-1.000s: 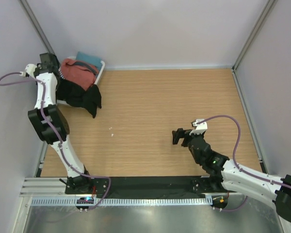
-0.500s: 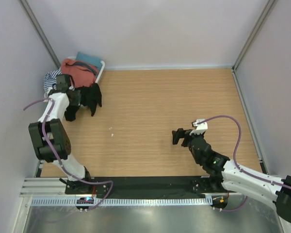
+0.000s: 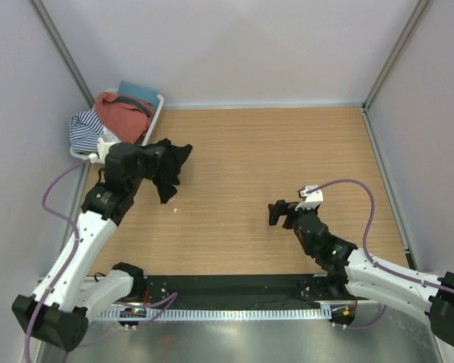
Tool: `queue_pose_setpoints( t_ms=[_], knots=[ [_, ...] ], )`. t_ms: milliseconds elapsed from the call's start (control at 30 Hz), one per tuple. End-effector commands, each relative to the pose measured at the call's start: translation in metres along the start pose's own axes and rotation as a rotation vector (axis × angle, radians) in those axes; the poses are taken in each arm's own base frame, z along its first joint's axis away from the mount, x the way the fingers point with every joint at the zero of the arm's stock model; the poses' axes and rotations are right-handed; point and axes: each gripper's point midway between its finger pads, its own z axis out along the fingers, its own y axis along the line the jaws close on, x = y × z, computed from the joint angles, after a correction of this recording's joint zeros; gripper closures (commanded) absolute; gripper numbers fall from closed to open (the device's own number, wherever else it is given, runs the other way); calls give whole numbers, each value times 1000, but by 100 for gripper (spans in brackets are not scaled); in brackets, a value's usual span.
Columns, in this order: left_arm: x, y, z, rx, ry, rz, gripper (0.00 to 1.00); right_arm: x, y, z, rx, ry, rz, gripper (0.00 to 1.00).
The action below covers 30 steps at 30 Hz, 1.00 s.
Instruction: Fold and stack the tank tops
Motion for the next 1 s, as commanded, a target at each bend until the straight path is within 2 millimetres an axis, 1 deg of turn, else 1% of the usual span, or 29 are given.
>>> queue_pose_setpoints(
  t_ms=[0, 33, 100, 133, 200, 233, 267, 300, 333, 367, 400, 433, 467, 500, 533, 567, 600, 633, 667, 700, 733, 800, 833, 867, 900, 933, 967],
  knots=[
    [-12, -74, -46, 237, -106, 101, 100, -31, 11, 3, -9, -79, 58, 0],
    [0, -97, -63, 302, -74, 144, 100, -32, 11, 3, -8, -81, 58, 0],
    [18, -116, -76, 358, -24, 181, 100, -34, 10, 2, -1, -89, 60, 0],
    [42, -134, -89, 408, 21, 235, 100, -33, 9, 2, 1, -88, 61, 0],
    [68, -150, -100, 444, 54, 307, 100, -36, 7, 2, 13, -98, 64, 0],
    [89, -170, -124, 510, 101, 330, 100, -36, 5, 2, 21, -99, 65, 0],
    [107, -171, -116, 493, 90, 415, 100, -36, 3, 1, 29, -103, 67, 0],
    [110, -187, -128, 528, 91, 420, 100, -39, 0, 0, 43, -115, 79, 0],
    [127, -190, -133, 543, 120, 453, 100, -39, -1, -1, 51, -113, 78, 0],
    [132, -194, -133, 551, 127, 472, 100, -41, -4, -2, 60, -120, 82, 0],
    [143, -193, -123, 538, 128, 497, 100, -42, -5, -3, 62, -129, 91, 0],
    [141, -192, -115, 515, 105, 499, 99, -44, -7, -6, 61, -146, 104, 0],
    [138, -188, -103, 476, 80, 510, 93, -45, -9, -7, 61, -154, 110, 0],
    [144, -177, -82, 422, 86, 511, 92, -46, -10, -8, 63, -161, 113, 0],
    [131, -162, -54, 345, 78, 513, 92, -48, -12, -11, 64, -173, 121, 0],
    [132, -151, -37, 306, 103, 504, 92, -48, -13, -11, 66, -176, 123, 0],
    [146, -128, -15, 255, 172, 496, 92, -48, -14, -12, 65, -178, 124, 0],
    [133, -120, 5, 222, 141, 477, 91, -48, -14, -13, 59, -180, 128, 0],
    [132, -107, 18, 188, 133, 476, 90, -48, -13, -13, 56, -180, 125, 0],
    [133, -84, 34, 134, 123, 495, 90, -48, -12, -12, 52, -179, 124, 0],
    [120, -79, 47, 114, 69, 489, 91, -47, -11, -12, 45, -175, 120, 1],
    [109, -62, 64, 59, 26, 494, 91, -43, -8, -10, 34, -155, 106, 2],
    [96, -53, 77, 23, -1, 500, 92, -43, -5, -9, 23, -152, 100, 3],
    [90, -49, 83, 5, -13, 503, 92, -36, -1, -7, 5, -126, 76, 4],
    [83, -45, 88, -15, -24, 506, 92, -36, 1, -6, -2, -122, 74, 5],
    [71, -40, 94, -41, -44, 500, 91, -36, 4, -4, -8, -113, 69, 6],
    [70, -33, 100, -62, -43, 508, 90, -33, 6, -3, -13, -102, 59, 6]
  ],
)
